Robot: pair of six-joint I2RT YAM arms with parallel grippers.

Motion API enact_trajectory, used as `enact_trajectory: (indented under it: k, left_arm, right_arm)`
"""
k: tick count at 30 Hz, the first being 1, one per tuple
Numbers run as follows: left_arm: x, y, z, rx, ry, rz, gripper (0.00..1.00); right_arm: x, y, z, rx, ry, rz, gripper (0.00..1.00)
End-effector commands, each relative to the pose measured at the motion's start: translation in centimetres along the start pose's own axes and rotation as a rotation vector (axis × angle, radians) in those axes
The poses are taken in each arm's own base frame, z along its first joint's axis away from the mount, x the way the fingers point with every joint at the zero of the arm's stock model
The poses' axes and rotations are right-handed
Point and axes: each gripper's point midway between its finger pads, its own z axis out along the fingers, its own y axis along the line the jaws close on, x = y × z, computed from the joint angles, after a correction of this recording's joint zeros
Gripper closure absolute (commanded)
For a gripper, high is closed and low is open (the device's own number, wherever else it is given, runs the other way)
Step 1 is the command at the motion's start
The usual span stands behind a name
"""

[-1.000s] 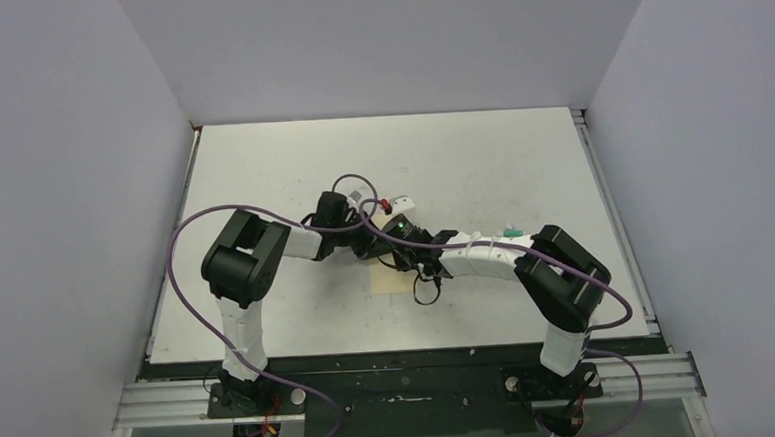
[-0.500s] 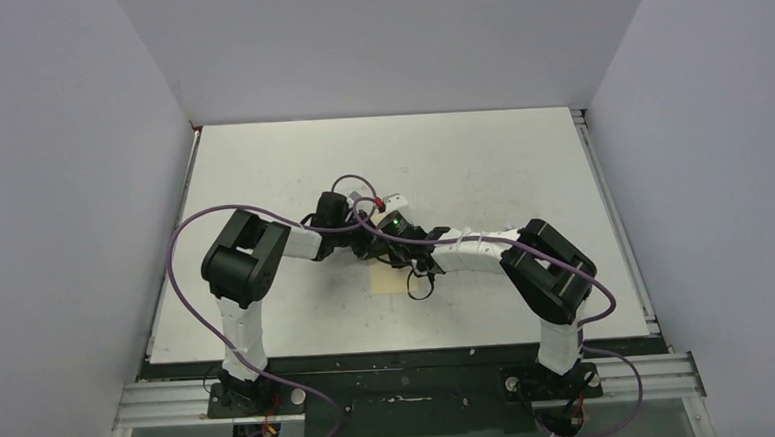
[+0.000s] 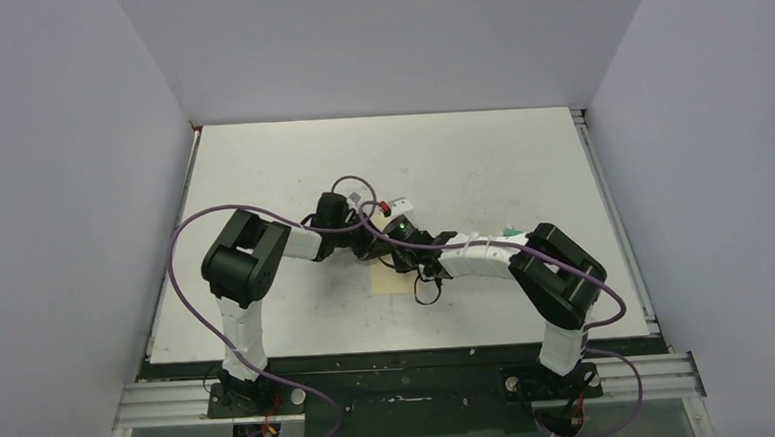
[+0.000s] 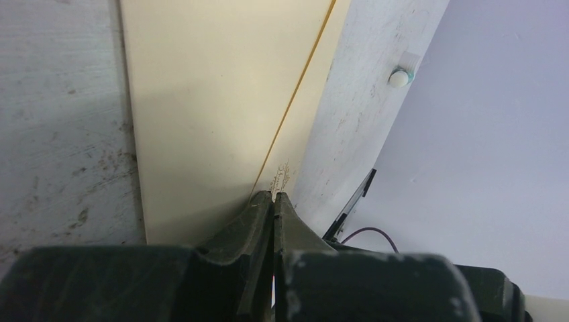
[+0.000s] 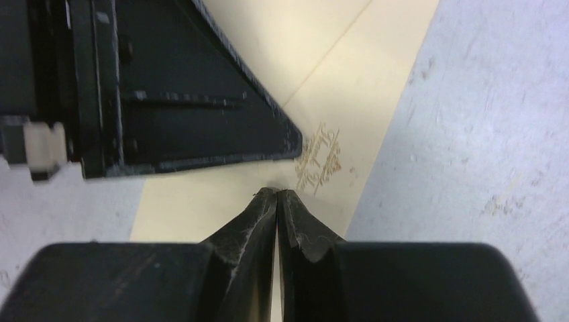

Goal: Place the letter into the envelope and seal it

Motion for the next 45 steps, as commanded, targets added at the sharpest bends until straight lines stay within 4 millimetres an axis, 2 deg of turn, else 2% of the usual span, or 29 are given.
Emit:
enact_trajectory:
  k: [1,7,9,11,14,18,21,23,26,27,31,36,41,45]
  left_arm:
    - [0.4,5.4,0.5,-0.174,-0.008,-0.062,1.00]
    - [0.3,5.4,0.4,-0.181,-0.013,-0.053,1.00]
    - [0.1,5.1,0.2,-0.180,-0.019,-0.029,1.00]
    - [-0.3,4.5,0.0,-0.175,-0.025,0.024,1.00]
    - [-0.8,1.7,-0.5,-0.096,-0.030,0.125,0.99]
    - [-1.4,-3.8,-2.1,0.051,-0.046,0.235,0.84]
    - [-1.3,-7.9,-3.6,0.171,-0.061,0.260,0.74]
    - [-1.2,-9.2,-4.4,0.205,-0.068,0.265,0.72]
    - [-1.2,-8.9,-5.1,0.183,-0.100,0.264,0.72]
    - [-1.1,-8.2,-5.1,0.155,-0.108,0.259,0.74]
    - [-0.7,-5.5,-4.4,0.036,-0.114,0.290,0.88]
    - [0.0,-3.8,-2.8,-0.048,-0.103,0.338,1.00]
    - [-0.2,-2.7,-1.5,-0.117,-0.113,0.353,1.00]
    - [-0.6,-0.4,-1.3,-0.224,-0.121,0.341,1.00]
  right_arm:
    - [6.4,-1.2,-2.6,-0.011,0.193,-0.034,0.94]
    - [7.2,-0.7,-4.4,-0.089,0.235,-0.084,0.95]
    - [6.4,-0.5,-5.0,-0.104,0.220,-0.083,0.95]
    - [4.3,-0.8,-5.4,-0.104,0.179,-0.040,0.95]
    - [0.4,-2.3,-6.0,-0.087,0.095,0.078,0.95]
    - [-4.2,-3.9,-6.2,-0.071,-0.025,0.191,0.93]
    - [-5.3,-3.8,-5.6,-0.067,-0.040,0.203,0.90]
    - [-5.3,-3.7,-4.8,-0.063,-0.031,0.207,0.89]
    - [-5.2,-3.2,-3.9,-0.068,-0.028,0.206,0.87]
    - [-5.2,-2.9,-3.6,-0.073,-0.026,0.205,0.87]
    - [-5.2,-1.8,-2.5,-0.089,-0.022,0.193,0.84]
    - [-5.4,-0.8,-1.1,-0.095,-0.019,0.170,0.87]
    - [-5.3,-0.4,0.1,-0.083,-0.008,0.161,0.93]
    - [-5.2,-0.3,0.6,-0.070,-0.003,0.160,0.94]
